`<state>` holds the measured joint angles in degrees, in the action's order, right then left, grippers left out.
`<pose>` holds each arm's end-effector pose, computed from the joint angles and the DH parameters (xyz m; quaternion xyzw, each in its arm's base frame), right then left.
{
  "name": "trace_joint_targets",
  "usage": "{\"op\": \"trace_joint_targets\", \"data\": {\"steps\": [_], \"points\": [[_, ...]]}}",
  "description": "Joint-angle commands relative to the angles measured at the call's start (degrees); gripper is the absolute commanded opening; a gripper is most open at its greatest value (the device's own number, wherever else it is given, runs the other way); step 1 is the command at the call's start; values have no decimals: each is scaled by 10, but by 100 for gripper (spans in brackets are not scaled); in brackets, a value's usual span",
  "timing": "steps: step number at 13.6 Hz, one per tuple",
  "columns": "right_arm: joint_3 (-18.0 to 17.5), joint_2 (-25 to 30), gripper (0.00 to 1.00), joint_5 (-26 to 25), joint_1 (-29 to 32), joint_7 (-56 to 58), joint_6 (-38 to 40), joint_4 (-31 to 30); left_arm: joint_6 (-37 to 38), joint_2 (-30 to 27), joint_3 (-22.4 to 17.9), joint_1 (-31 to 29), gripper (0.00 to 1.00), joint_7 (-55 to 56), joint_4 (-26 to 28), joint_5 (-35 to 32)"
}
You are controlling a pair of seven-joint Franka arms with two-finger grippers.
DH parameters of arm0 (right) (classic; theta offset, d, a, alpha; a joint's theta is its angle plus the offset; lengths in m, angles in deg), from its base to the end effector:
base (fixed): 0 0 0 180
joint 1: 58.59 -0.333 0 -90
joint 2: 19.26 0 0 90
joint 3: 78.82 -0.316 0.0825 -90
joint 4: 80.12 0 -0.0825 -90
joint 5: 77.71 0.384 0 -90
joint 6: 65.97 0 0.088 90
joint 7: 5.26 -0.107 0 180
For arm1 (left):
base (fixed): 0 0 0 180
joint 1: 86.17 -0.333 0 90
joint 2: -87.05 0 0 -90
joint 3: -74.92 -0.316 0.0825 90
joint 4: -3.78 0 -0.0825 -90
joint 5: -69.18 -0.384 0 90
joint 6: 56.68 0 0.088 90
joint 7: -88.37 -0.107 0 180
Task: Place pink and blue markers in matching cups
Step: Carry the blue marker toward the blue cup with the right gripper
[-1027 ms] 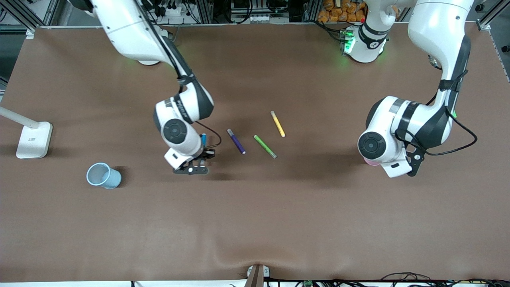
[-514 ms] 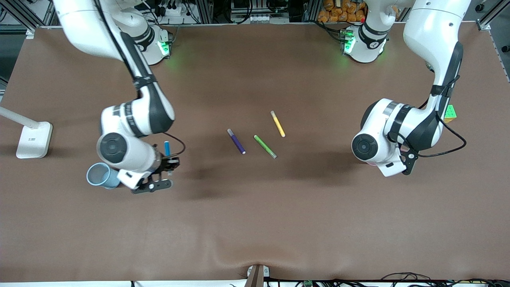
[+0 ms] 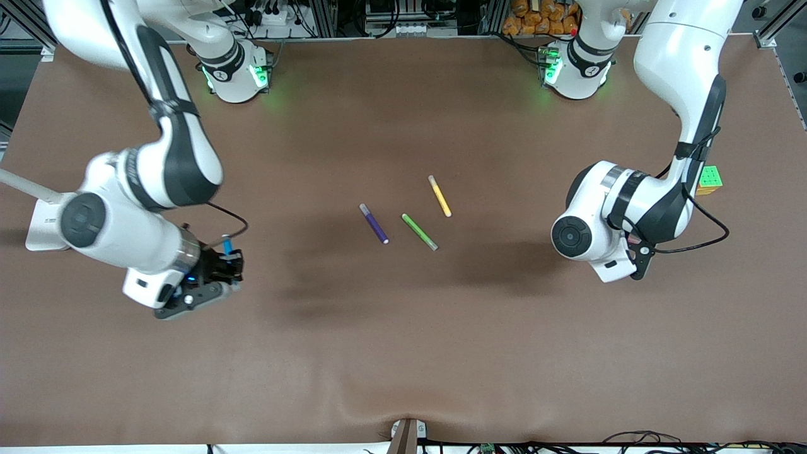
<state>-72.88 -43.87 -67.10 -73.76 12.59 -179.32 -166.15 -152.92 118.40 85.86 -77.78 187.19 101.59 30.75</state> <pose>0.6755 0.1322 0.4269 -0.9763 -0.2049 -0.0298 0.0623 0.6012 -0.1368 0.2594 -0.7898 -0.4928 -0.0850 0.3550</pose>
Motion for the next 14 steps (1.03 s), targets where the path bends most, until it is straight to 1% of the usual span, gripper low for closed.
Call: {"op": "trace_joint_targets", "data": {"steps": [1, 2, 3, 5, 7, 8, 11, 12, 13, 14], "points": [[-9, 34, 0, 11, 34, 104, 7, -12, 4, 20, 1, 7, 22, 16, -27, -13], [-10, 36, 0, 13, 47, 137, 7, -12, 4, 23, 1, 7, 34, 16, -28, -13], [-10, 37, 0, 22, 58, 172, 7, -12, 5, 22, 1, 8, 54, 16, -28, -13], [-9, 34, 0, 58, 88, 245, 7, -12, 10, 13, 1, 7, 100, 8, -28, -4], [-9, 30, 0, 82, 111, 322, 7, -12, 11, 3, 14, -2, 100, -22, -31, -2], [-9, 29, 0, 95, 123, 357, 7, -12, 10, 2, 14, -6, 100, -48, -51, 9], [-9, 20, 0, 157, 157, 472, 14, -16, 16, -2, 11, -19, 100, -149, -123, 86], [-9, 16, 0, 170, 170, 514, 14, -16, 37, -9, 9, -21, 100, -180, -147, 108], [-9, 11, 0, 187, 181, 548, 14, -16, 49, -10, 9, -22, 100, -208, -161, 121], [-9, 3, 0, 207, 191, 587, 14, -16, 49, -25, 9, -30, 100, -238, -162, 141]]}}
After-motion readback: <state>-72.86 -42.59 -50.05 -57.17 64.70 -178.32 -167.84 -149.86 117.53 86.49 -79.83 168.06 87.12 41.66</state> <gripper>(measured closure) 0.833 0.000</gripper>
